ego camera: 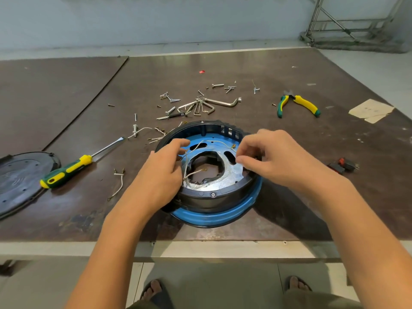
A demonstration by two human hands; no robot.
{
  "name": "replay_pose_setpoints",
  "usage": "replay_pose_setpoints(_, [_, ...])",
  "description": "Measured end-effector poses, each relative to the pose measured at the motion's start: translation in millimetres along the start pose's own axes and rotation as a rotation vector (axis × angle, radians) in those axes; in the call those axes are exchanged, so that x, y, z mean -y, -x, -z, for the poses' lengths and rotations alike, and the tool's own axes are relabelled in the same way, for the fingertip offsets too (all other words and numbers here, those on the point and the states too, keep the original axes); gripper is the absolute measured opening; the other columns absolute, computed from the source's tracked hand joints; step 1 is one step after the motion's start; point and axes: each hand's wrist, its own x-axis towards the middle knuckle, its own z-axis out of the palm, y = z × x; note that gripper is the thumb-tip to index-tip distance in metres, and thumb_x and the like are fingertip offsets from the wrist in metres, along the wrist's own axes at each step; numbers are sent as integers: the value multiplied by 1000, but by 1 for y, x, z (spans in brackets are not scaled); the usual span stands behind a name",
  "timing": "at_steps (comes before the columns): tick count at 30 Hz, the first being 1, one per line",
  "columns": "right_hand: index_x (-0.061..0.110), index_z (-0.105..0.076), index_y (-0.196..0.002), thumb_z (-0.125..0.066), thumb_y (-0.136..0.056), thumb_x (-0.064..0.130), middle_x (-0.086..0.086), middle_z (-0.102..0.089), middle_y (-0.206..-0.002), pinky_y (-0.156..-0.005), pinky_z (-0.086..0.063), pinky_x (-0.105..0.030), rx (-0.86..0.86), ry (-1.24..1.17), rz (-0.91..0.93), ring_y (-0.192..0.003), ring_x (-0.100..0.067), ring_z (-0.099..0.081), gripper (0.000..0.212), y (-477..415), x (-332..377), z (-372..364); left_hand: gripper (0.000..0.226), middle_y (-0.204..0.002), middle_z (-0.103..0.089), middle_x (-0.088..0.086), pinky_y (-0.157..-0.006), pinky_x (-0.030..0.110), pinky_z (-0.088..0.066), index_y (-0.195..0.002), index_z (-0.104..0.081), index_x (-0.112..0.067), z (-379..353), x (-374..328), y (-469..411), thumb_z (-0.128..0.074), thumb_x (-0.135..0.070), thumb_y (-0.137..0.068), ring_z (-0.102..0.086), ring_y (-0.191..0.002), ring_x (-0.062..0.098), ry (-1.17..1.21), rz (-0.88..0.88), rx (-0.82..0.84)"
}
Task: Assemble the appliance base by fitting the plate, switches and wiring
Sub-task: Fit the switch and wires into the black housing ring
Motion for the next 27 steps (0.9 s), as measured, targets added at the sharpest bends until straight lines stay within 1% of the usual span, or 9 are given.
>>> replay_pose_setpoints(2, [23, -72, -103, -71, -90, 24, 6, -66, -109, -86, -39, -23, -111, 45, 29, -104, -10, -54, 13, -2, -10, -2, 48, -130, -61, -7, -119, 50, -29, -136, -51, -27, 0, 4, -3, -41, -1, -97, -55, -123, 13, -6, -23, -1])
replay_pose_setpoints(4, [21, -64, -125, -64, -95, 31, 1, -50, -144, -103, -29, -21, -51, 69, -39, -131, -16, -43, 31, -3, -19, -5, 47, -129, -62, -8, -119, 50, -29, -133, -55, -26, -1, 7, -5, -42, -1, -96, -56, -122, 13, -10, -43, -14])
replay_pose_setpoints(6, [25, -62, -129, -55, -100, 37, 4, -39, -155, -104, -32, -21, 47, 9, -115, -138, -12, -39, 32, -2, -24, -8, 45, -127, -62, -9, -117, 49, -33, -130, -58, -24, -2, 10, -7, -44, 0, -95, -58, -118, 12, 5, -83, -55])
replay_pose_setpoints(11, [35, -66, -109, -53, -84, 67, 10, -50, -133, -78, -42, -6, 81, -79, -68, -105, 4, -53, 42, 4, -29, 6, 32, -131, -55, 0, -98, 11, -35, -116, -67, -14, 0, 17, -10, -53, 2, -92, -53, -115, 10, -13, -225, -242])
replay_pose_setpoints(15, [45, -63, -111, -74, -64, 74, 15, -49, -124, -78, -45, -18, 193, -77, -33, -101, 3, -54, 56, 15, -36, 21, 18, -129, -50, 10, -100, 27, -37, -112, -67, -9, 1, 20, -16, -58, -14, -97, -50, -121, 24, -90, -114, -448])
replay_pose_setpoints(18, [55, -63, -101, -83, -65, 56, 13, -41, -123, -89, -40, -22, 164, 1, -31, -106, 5, -44, 41, 17, -38, 15, 18, -118, -55, 4, -93, 38, -44, -110, -67, -15, 6, 4, -11, -55, -23, -99, -53, -111, 25, -100, -69, -482])
replay_pose_setpoints(22, [40, -72, -100, -85, -63, 52, -1, -37, -136, -109, -34, -39, -7, 77, 34, -133, -18, -32, 41, 19, -35, 2, 30, -108, -64, -3, -89, 39, -47, -110, -65, -22, -2, -48, 5, -44, -40, -99, -59, -103, 19, -92, -287, -205])
replay_pose_setpoints(25, [28, -72, -92, -85, -66, 51, -5, -35, -143, -112, -33, -36, -14, -27, 90, -139, -19, -33, 37, 21, -27, -9, 48, -113, -65, -5, -90, 43, -48, -121, -57, -26, -25, -76, 16, -35, -60, -96, -60, -107, 19, -192, -277, 124])
replay_pose_setpoints(27, [24, -67, -90, -80, -71, 49, -5, -37, -141, -110, -36, -34, -15, -60, 128, -137, -17, -35, 34, 24, -20, -20, 53, -109, -66, -6, -85, 45, -50, -123, -49, -29, -33, -77, 16, -38, -70, -91, -62, -103, 20, -306, -265, 207])
